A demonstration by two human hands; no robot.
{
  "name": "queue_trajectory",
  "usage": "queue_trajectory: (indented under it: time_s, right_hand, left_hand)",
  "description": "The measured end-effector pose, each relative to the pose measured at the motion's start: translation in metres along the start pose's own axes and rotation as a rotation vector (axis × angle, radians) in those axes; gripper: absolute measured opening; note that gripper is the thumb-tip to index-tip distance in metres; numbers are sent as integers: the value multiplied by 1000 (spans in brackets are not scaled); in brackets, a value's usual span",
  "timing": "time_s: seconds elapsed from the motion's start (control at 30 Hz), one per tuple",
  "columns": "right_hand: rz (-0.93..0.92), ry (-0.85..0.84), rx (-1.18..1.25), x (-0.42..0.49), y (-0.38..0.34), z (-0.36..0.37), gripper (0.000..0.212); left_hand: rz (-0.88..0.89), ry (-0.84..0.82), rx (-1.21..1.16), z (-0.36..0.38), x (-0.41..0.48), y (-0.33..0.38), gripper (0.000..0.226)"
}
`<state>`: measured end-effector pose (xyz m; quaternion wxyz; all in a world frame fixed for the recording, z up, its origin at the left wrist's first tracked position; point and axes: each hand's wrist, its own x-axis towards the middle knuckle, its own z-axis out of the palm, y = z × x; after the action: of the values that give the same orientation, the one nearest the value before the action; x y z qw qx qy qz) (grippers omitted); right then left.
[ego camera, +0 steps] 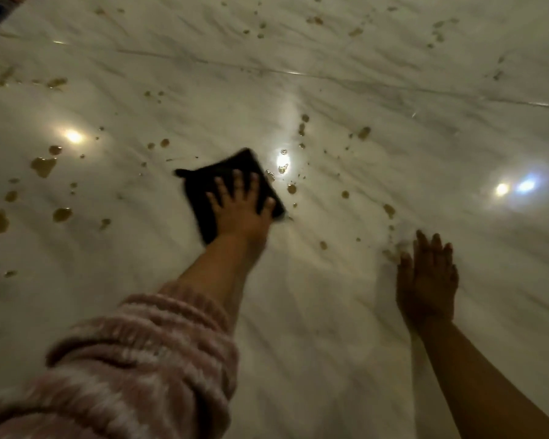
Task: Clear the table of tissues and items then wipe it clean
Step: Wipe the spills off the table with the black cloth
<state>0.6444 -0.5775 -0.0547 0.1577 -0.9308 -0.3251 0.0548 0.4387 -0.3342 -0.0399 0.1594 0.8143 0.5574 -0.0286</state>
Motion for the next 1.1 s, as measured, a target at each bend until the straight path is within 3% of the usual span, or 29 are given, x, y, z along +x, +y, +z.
queue_trajectory:
  time_s: [0.1,0.2,0.27,0.37,0.43,0.5,0.57,0.67,0.73,0.8,0.9,1.0,1.1]
  right_hand:
    - [-3,13,18,-1,1,-1,64]
    - [2,-9,29,0,-1,-2,63]
    - [6,-5,33,0,-1,-2,63]
    - [-1,-24,33,0,0,0,62]
    - [-5,-31,32,0,2,0,60]
    - [-22,-17,58,-2,1,-1,59]
    - [-48,21,225,-3,5,0,61]
    - [15,117,633,7,26,-10,59]
    - [10,148,556,30,55,-25,54]
    - [-7,95,276,63,90,-39,56]
    - [15,-36,-90,90,121,-40,63]
    - [6,-40,-135,93,123,-36,62]
    - [0,-41,-121,94,123,-36,59]
  left_hand:
    - [407,-160,58,24,-56,58,72]
    - [516,-152,158,27,-61,40,80]
    - [397,-72,131,15,-34,5,81]
    - [59,2,51,-8,2,-36,62]
    - [-150,8,17,-12,13,-26,58]
    - [-245,6,24,-6,19,11,61]
    - [-153,-14,36,7,17,65,62]
    - [192,-99,48,32,-16,146,64]
    - [380,-152,103,46,-44,172,65]
    - [459,-161,150,48,-51,161,66]
    - [338,-85,95,36,-36,112,74]
    - [38,-4,34,21,-16,77,67]
    - [-196,2,-3,18,10,98,61]
